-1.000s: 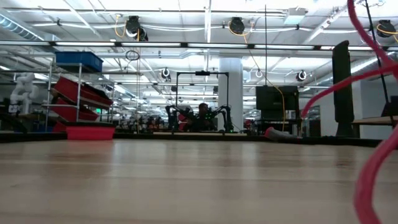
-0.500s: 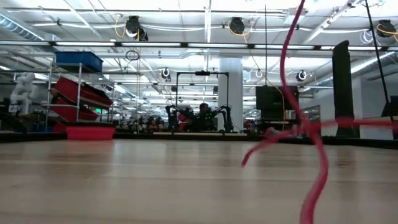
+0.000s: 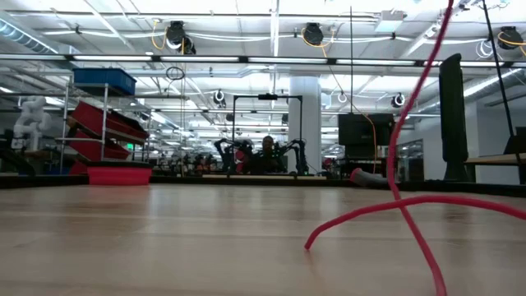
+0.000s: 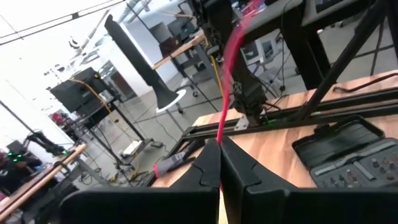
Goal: Coil cords
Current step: Coil the red wire onto the spool
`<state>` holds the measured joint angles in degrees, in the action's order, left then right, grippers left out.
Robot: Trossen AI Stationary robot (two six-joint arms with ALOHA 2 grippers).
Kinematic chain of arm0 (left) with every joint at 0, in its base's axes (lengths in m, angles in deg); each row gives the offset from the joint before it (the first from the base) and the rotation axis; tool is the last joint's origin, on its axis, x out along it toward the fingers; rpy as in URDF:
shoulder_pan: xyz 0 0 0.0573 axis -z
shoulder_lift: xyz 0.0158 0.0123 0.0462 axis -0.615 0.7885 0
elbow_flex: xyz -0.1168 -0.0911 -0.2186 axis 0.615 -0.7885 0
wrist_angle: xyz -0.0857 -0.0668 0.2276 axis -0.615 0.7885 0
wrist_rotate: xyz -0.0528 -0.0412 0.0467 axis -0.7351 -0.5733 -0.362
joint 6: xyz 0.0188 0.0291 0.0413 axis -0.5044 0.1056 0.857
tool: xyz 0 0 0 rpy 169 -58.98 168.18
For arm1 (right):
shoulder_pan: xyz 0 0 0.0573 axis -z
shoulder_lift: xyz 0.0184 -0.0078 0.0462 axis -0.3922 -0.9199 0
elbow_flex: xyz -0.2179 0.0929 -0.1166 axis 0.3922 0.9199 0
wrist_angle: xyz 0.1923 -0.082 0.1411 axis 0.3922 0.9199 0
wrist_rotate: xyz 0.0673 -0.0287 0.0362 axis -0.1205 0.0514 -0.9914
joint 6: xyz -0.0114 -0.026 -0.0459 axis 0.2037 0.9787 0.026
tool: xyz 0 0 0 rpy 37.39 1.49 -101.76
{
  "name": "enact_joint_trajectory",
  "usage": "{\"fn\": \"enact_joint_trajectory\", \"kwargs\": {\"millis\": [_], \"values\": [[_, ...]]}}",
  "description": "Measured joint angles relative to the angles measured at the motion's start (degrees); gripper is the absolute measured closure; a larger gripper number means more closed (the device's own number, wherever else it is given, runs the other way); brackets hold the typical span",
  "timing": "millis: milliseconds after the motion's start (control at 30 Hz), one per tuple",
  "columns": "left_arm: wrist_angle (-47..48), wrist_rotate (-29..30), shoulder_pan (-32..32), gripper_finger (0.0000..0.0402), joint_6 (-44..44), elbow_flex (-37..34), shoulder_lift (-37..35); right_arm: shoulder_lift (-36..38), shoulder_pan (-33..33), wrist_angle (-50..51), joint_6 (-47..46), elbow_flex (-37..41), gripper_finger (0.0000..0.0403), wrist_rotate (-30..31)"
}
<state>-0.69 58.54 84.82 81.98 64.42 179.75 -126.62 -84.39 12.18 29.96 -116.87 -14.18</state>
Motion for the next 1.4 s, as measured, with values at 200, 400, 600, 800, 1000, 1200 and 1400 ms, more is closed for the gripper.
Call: {"fn": "enact_joint_trajectory", "kwargs": {"millis": [200,400,600,800,1000,1200,1400], "values": [[4.4,-1.1,-0.2,0.0402,-5.2,0.0,0.0,0.0,0.1,-0.8,1.0,0.0,0.0403,4.8],[10.1,-3.4,-1.8,0.0402,-11.8,0.0,0.0,0.0,0.1,-0.9,1.0,0.0,0.0403,6.6],[11.2,-6.3,-4.3,0.0402,-14.7,0.0,0.0,-0.7,1.9,-2.2,0.9,0.0,0.0402,9.8],[11.1,-6.5,-6.4,0.0402,-14.6,0.0,0.0,-1.5,4.2,-2.3,0.5,0.0,0.0403,10.9],[10.0,-9.6,-7.2,0.0402,-14.8,0.0,0.0,-2.5,6.3,-2.4,0.5,0.0,0.0403,12.7],[5.1,-10.2,-7.1,0.0402,-11.8,0.0,0.0,-3.9,8.3,-2.9,0.5,0.0,0.0403,15.4],[-3.4,-11.7,-7.1,0.0402,-4.8,0.0,0.0,-5.5,10.5,-3.2,1.4,0.0,0.0403,17.2]]}}
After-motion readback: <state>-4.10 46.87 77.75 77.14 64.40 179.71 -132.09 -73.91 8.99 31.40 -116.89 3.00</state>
